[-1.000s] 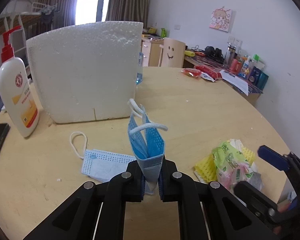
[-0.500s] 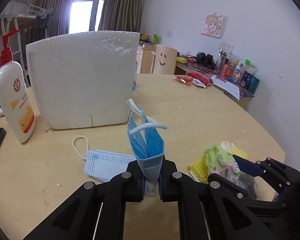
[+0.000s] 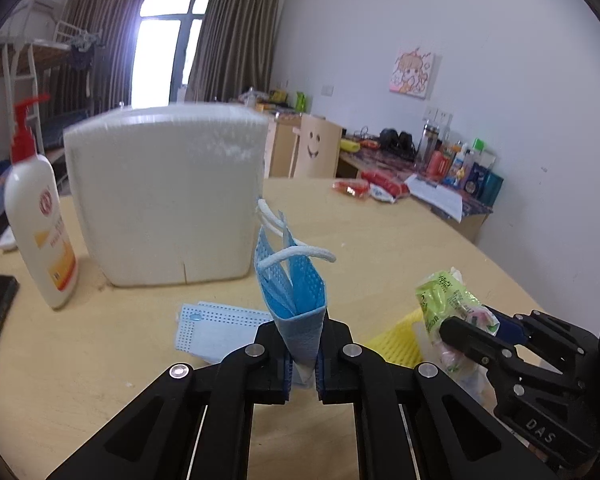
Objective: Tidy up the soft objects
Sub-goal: 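Grasp the floral tissue packet with the right tool while the left tool holds the mask, then carry the mask and tissue packet in both tools over the white foam box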
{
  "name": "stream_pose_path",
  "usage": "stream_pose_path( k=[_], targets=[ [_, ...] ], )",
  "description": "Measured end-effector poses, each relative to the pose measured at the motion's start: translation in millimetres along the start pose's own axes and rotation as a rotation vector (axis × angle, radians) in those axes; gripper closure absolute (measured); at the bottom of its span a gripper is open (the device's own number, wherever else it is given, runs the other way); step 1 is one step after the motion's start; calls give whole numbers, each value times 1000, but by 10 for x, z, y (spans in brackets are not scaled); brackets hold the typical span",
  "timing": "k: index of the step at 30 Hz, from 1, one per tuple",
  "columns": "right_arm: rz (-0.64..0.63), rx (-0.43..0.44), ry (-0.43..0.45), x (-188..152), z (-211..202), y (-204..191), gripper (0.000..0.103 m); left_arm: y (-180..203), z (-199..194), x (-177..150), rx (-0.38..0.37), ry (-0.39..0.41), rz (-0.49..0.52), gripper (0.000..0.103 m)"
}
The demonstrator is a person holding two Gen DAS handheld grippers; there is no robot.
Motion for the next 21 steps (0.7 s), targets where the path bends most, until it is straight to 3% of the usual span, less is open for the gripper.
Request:
stream_pose_path(
  k=[12, 21],
  targets=[
    [30, -4, 132, 269, -397, 86, 72, 239, -606, 285, 43, 141, 97, 94],
    [21, 14, 189, 315, -624, 47, 72, 408, -923, 320, 66, 193, 147, 94]
  ],
)
Point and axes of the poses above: each gripper's, at about its wrist camera, not at the fingertips, and z roughly the way its jaws point, y to its right, x to its top, the point moved 8 cm from there along z, roughly the way its jaws point, and after that the axes turned 9 degrees about -x, right-handed, at the moved point
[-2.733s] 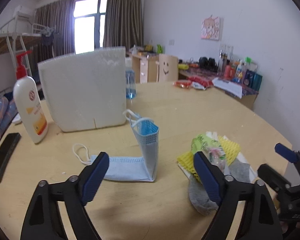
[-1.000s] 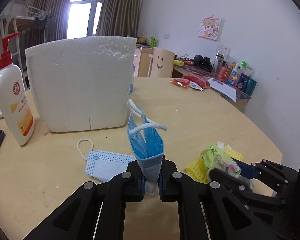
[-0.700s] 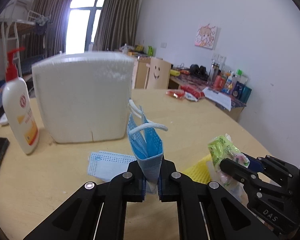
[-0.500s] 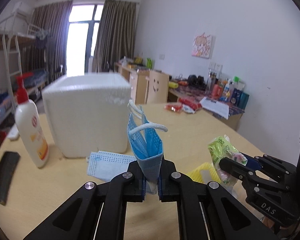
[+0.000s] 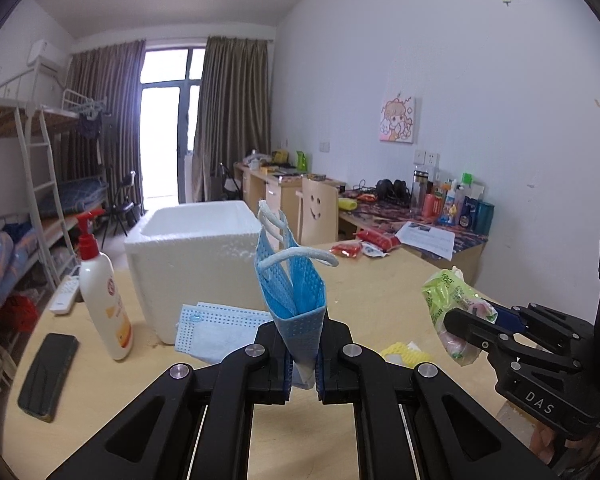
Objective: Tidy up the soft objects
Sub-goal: 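Carry the mask and tissue packet in both tools over the white foam box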
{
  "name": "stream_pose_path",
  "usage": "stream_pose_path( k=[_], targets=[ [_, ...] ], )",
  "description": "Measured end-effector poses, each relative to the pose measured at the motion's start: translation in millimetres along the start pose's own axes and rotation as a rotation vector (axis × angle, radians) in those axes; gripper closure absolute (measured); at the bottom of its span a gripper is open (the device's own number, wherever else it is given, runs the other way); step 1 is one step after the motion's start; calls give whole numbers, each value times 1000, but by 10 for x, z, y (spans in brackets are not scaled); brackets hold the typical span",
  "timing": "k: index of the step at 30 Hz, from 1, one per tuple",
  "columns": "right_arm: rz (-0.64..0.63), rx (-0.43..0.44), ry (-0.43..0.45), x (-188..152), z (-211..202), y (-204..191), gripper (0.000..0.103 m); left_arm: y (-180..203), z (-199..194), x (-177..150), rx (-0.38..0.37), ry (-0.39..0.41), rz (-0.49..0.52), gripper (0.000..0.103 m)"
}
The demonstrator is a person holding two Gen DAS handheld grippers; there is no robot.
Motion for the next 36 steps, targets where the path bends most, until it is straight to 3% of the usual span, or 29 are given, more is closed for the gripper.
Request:
stream_pose_path(
  k=[20, 36],
  targets=[
    [-57, 163, 90, 298, -74, -446, 72, -250, -596, 144, 161, 74, 19, 94],
    [-78, 223, 97, 747, 195, -612, 72, -529, -447, 500, 203, 73, 4, 94]
  ],
)
Point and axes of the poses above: each gripper's, at about its wrist camera, not at the fingertips, and z roughly the way its jaws point, y to its right, x to its top, the point moved 8 cm from there along z, roughly the way its jaws point, and after that the axes turned 9 degrees about -x, right-handed, at the moved point
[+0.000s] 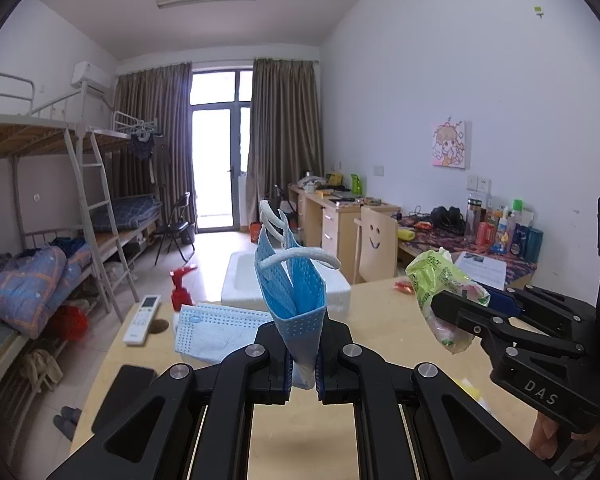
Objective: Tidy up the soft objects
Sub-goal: 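Carry the mask and tissue packet in both tools over the white foam box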
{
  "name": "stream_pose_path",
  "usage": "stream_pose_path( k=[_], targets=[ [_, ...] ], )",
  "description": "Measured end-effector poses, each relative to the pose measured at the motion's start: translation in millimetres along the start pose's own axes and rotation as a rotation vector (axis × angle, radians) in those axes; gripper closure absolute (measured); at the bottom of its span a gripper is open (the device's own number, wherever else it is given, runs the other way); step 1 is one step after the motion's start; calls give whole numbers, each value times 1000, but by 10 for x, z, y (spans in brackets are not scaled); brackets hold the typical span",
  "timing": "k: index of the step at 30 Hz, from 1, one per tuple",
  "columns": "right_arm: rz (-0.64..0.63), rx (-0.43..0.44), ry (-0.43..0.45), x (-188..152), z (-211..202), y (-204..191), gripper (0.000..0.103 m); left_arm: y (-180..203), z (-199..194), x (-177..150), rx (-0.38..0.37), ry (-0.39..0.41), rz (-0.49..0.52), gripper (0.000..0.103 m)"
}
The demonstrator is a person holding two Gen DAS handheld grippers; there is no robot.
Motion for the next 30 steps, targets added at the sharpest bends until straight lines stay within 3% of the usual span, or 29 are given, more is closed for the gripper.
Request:
stream_pose_path(
  k=[11, 30],
  targets=[
    [-19, 41, 7, 318, 340, 4, 72, -254, 363, 334, 59, 23, 1, 94],
    [-9, 99, -39, 478, 849, 47, 72, -499, 976, 595, 58, -14, -11, 94]
  ],
)
Point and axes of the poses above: each gripper's, at about its wrist camera, not at the fingertips, and z roughly the way its jaws point, y to its right, x to its top, the point moved 8 cm from there along z, roughly the way its jaws point, and after that the axes turned 9 degrees about -x, right-handed, at the moved point
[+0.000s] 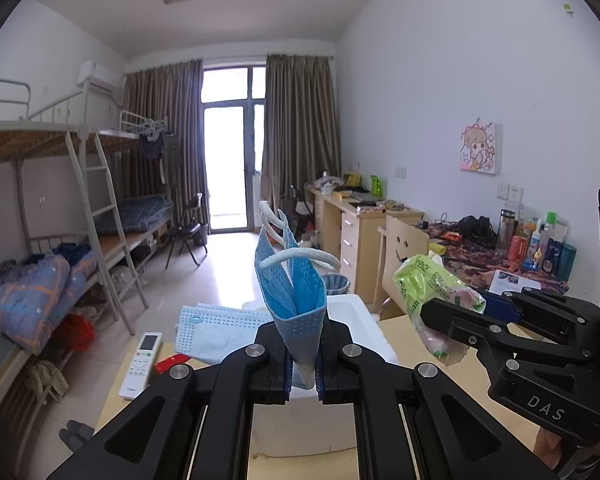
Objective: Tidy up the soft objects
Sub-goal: 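Carry the mask and tissue packet in both tools over the white foam box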
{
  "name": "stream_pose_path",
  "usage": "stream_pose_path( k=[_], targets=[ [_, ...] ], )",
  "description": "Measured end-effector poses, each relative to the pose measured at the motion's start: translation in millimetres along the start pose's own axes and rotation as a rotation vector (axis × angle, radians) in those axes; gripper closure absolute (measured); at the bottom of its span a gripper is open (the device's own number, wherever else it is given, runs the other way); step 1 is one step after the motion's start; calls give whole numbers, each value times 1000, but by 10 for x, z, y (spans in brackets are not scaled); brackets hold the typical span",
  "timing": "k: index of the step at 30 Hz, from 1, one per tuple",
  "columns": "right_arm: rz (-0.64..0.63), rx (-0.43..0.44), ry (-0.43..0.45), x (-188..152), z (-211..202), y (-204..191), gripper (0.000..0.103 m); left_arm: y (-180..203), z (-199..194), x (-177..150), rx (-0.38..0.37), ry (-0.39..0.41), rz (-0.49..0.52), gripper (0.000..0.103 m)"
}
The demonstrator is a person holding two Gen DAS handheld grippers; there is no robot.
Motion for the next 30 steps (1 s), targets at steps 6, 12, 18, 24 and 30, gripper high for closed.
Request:
stream_pose_path(
  k=[6, 12, 18, 24, 30],
  targets=[
    [2, -2, -29, -27, 167, -34, 72, -106, 253, 9, 2, -28, -9, 94],
    [4, -1, -44, -15, 313, -41, 72, -187, 487, -8, -3, -55, -21, 94],
    [27, -38, -64, -22, 320, 78, 72, -87, 706, 27, -33, -78, -26, 94],
    [55, -84, -68, -15, 221, 225, 72, 121, 908, -8, -83, -103, -21, 94],
    [57, -86, -76, -3, 276, 200, 72, 64, 1033, -124, -72, -141, -24, 94]
  ],
)
Point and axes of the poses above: each gripper's, at about its wrist camera, not at the fingertips, and z roughly the way its jaws point, y to its right, x to its top, the point moved 8 cm from there along z, roughly the way its jaws point, and after that the axes turned 9 degrees about -x, right-handed, at the moved point
